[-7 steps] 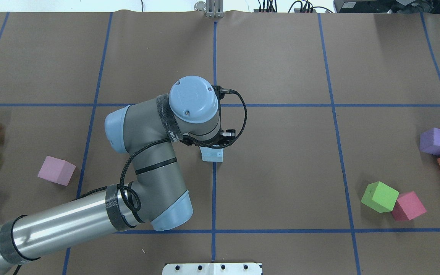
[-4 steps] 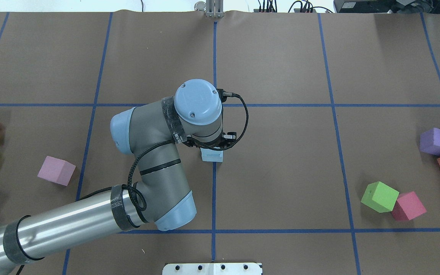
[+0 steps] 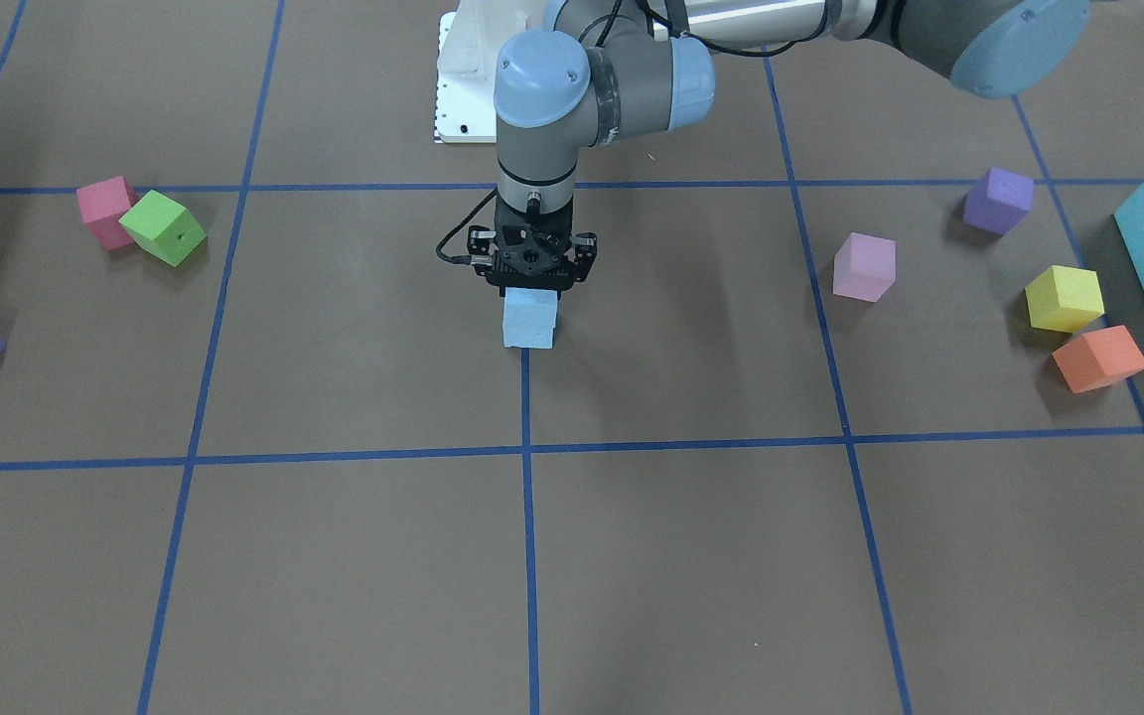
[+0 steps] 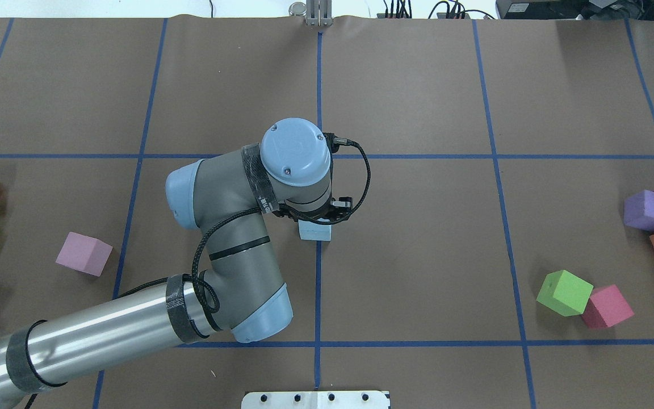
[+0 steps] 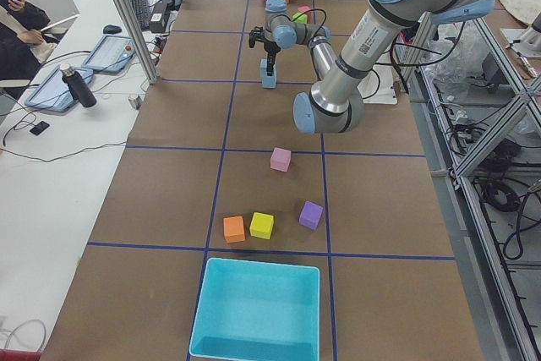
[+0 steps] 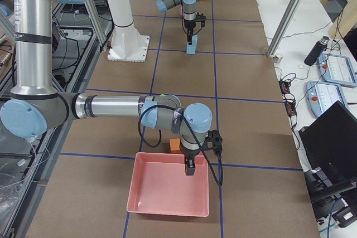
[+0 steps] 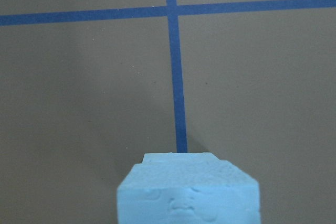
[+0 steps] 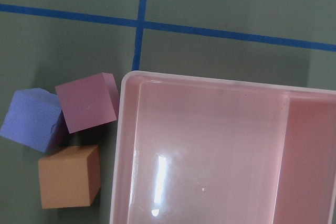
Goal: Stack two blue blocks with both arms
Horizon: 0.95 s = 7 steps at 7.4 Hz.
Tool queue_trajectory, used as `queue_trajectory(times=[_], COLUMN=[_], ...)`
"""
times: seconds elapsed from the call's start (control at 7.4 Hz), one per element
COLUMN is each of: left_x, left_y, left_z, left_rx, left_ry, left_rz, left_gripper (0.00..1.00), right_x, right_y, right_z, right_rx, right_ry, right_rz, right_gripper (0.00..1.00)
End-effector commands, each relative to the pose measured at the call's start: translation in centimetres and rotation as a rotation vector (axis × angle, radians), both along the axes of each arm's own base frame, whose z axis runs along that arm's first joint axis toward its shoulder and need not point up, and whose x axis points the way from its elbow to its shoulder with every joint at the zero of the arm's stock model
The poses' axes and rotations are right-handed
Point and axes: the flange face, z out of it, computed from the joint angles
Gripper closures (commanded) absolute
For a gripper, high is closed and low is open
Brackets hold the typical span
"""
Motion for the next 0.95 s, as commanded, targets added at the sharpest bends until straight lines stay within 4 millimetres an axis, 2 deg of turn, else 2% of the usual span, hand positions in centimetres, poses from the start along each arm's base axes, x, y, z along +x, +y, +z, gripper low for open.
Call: queue_trajectory(times=[0.0,0.14,0.27,0.41,0.54,0.68,0.81], left_x=[0.2,-0.7,-3.2,-5.8,-9.4,-12.3,-14.7], left_y=[0.0,0.6,1.0,0.8,0.2,0.2,0.8], left_z=[0.1,-0.9,-2.9,-3.8,-5.1,-2.5,1.8], left_rx=[0.077,0.099,0.139,0.110,0.118,0.134,0.204], left_ry=[-0.028,-0.005,0.024,0.006,0.029,0.017,-0.014], left_rz=[-0.032,-0.015,0.001,0.009,0.034,0.067,0.130], left_gripper=[0.03,0.03,0.02,0.02,0.02,0.02,0.02], right_x=[0.0,0.0,0.0,0.0,0.0,0.0,0.0], right_y=[0.0,0.0,0.0,0.0,0.0,0.0,0.0], right_z=[0.0,0.0,0.0,0.0,0.0,0.0,0.1], right_rx=[-0.001,-0.001,-0.001,0.000,0.001,0.000,-0.003], right_ry=[0.000,0.000,0.000,0.000,0.000,0.000,0.000], right_rz=[0.000,0.000,0.000,0.001,0.000,0.001,0.001], right_gripper=[0.00,0.00,0.00,0.00,0.00,0.00,0.00])
